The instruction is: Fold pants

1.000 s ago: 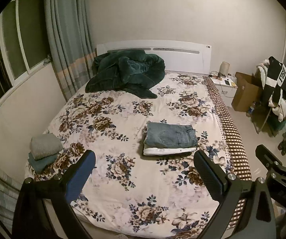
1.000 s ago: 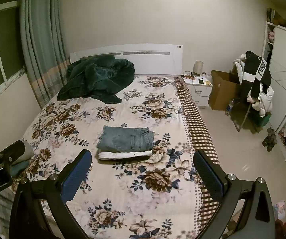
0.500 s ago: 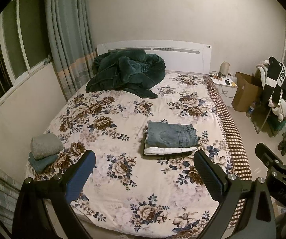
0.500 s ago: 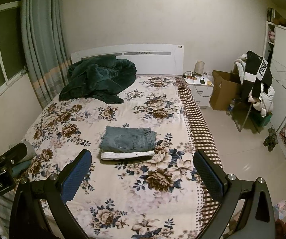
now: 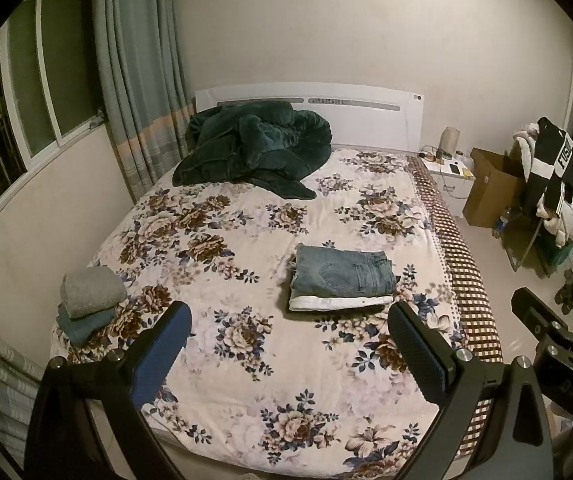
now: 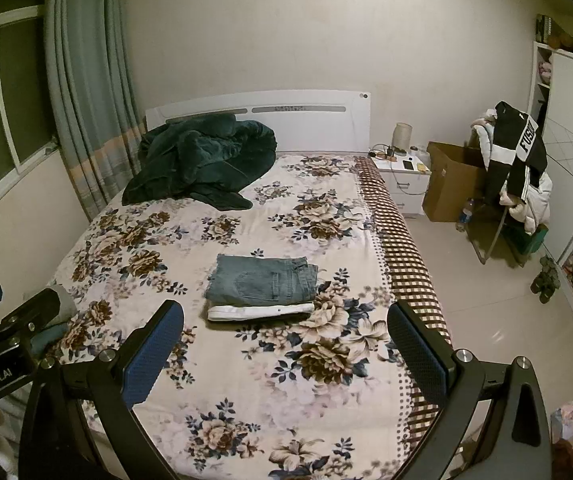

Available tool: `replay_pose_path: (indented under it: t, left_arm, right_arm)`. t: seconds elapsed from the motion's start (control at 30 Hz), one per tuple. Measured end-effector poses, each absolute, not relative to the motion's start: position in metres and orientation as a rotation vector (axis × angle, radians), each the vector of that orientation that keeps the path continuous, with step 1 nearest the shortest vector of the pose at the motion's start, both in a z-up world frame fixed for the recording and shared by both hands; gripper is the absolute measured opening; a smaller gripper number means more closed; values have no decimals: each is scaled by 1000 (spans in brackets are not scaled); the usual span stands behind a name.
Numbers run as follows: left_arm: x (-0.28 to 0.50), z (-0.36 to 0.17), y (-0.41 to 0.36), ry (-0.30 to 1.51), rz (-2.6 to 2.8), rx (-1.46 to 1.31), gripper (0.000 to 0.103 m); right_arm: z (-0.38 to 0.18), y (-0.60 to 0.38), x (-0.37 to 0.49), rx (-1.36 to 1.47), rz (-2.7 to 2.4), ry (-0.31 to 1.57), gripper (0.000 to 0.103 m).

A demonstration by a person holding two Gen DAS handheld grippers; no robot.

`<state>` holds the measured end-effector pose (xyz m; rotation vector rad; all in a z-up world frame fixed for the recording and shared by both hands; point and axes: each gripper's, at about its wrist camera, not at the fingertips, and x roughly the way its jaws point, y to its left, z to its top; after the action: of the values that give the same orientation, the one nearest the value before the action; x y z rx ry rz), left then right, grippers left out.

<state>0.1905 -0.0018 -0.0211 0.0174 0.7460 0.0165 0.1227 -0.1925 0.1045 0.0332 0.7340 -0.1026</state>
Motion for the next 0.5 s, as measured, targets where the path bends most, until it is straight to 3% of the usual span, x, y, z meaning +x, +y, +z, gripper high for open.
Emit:
replay_pose_path:
  t: [0.5]
  left_arm:
    - [189,-22,-2,746,15,16,100]
  right_arm:
    - [103,-192,120,35,-105,733,103]
